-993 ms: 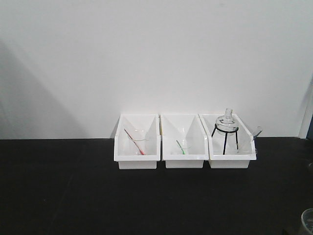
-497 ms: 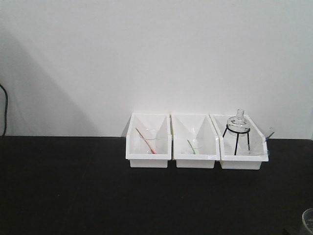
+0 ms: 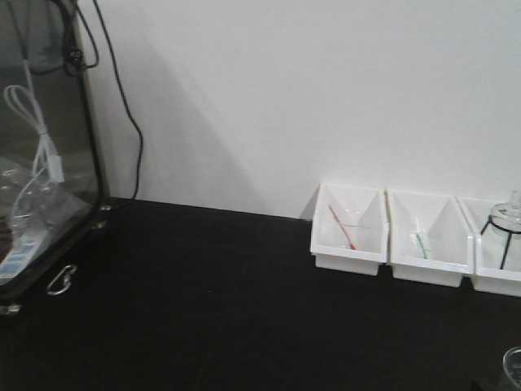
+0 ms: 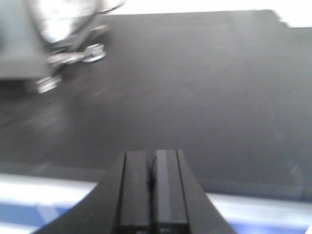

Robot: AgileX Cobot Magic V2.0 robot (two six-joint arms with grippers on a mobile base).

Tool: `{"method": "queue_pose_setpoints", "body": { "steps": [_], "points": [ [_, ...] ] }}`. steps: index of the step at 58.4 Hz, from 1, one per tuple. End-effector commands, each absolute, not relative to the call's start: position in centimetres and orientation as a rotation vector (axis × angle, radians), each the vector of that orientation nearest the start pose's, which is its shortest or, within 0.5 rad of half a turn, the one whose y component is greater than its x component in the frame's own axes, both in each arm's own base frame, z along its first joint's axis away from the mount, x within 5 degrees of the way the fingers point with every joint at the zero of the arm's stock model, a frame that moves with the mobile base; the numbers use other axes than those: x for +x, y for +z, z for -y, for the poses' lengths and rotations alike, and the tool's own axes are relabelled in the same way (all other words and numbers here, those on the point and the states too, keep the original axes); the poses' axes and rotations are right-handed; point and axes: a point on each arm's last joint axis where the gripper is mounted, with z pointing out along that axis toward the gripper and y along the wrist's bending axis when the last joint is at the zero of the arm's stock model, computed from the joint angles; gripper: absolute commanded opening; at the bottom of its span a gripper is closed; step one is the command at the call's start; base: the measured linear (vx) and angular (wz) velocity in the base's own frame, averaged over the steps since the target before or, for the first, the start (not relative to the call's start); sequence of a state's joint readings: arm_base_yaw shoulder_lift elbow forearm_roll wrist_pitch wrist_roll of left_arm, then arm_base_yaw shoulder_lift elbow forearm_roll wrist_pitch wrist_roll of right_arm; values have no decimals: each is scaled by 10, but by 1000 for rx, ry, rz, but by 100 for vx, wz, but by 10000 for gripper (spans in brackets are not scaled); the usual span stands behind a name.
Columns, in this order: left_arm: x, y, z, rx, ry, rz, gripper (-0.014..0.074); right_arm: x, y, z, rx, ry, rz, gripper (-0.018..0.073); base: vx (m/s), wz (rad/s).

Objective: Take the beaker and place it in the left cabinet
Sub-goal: 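Hold the beaker in the right gripper while the base turns away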

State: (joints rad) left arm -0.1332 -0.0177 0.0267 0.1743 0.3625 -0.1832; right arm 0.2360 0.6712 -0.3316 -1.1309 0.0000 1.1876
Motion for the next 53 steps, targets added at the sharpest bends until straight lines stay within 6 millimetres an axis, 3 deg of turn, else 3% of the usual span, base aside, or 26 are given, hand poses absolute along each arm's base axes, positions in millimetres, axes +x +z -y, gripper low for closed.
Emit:
{"method": "queue_pose_setpoints", "body": {
  "steps": [1,53],
  "points": [
    [53,184,3,62,-68,-1753,4,137,277,-34,-184,218,-1772,-3,-13,50],
    [53,184,3,62,-68,-1753,4,137,277,-34,-184,218,-1772,-3,-15,62]
  ]
}}
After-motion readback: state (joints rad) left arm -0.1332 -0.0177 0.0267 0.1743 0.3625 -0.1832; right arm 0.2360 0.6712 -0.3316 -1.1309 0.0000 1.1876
